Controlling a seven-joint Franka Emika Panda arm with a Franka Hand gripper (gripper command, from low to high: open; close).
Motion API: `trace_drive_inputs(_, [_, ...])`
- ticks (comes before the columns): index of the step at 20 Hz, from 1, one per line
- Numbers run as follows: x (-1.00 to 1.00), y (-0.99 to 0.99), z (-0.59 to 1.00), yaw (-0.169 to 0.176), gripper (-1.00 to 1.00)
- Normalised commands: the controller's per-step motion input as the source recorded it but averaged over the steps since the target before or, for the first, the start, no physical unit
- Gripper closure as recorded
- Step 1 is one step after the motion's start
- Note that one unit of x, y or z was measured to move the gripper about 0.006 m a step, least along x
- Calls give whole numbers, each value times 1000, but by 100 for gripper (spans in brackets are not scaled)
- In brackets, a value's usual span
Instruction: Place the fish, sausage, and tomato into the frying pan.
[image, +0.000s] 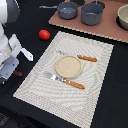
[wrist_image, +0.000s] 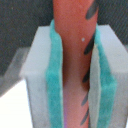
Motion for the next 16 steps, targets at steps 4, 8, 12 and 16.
trace_drive_inputs(4, [199, 222, 934, -73, 100])
trace_drive_inputs(8, [329, 464, 1000, -18, 100])
trace_drive_inputs(12, [556, 736, 1000, 3, 100])
trace_drive_inputs(16, [556, 913, 1000, 12, 100])
